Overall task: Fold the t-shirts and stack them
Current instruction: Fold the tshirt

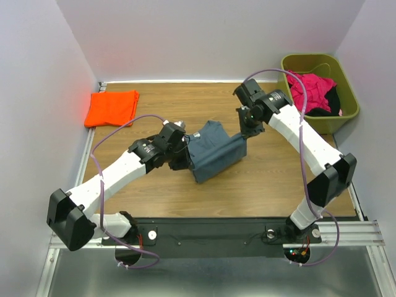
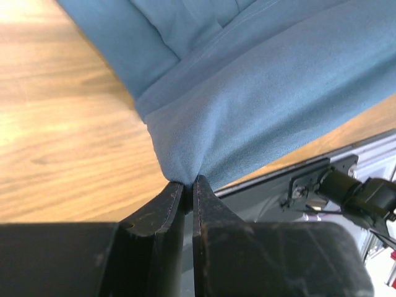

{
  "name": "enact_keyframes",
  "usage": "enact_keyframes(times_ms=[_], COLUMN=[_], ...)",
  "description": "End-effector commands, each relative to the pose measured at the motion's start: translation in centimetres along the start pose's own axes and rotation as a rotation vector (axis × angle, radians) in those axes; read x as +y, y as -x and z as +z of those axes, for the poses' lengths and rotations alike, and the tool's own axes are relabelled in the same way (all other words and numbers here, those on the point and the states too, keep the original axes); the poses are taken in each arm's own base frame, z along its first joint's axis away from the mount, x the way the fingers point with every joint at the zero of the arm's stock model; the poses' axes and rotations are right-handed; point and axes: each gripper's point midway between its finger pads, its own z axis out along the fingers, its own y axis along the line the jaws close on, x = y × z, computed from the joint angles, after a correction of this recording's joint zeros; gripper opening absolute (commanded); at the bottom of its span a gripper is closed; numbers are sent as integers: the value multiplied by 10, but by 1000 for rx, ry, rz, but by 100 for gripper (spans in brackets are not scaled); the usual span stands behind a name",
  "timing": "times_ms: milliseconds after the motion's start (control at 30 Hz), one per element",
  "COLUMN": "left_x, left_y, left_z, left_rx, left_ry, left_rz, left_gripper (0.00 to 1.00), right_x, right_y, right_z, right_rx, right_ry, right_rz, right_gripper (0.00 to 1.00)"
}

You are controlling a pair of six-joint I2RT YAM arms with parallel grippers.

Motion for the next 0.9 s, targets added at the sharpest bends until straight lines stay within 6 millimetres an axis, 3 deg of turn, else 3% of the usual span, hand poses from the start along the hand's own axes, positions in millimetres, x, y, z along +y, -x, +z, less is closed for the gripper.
enact_keyframes(times_ms=[0, 633, 867], left_x=[11, 60, 86], left_y=[16, 66, 76], left_z=[0, 45, 71], left_rx=[-21, -57, -35], left_ry=[41, 123, 183], left_rz=[32, -11, -13], left_gripper=[0, 0, 0], right_x=[-11, 27, 34], right_y=[35, 105, 117], right_z=[3, 78, 107], right_rx=[-79, -127, -128], right_ry=[-60, -34, -29], right_rz=[-34, -103, -104], right_gripper=[1, 0, 1])
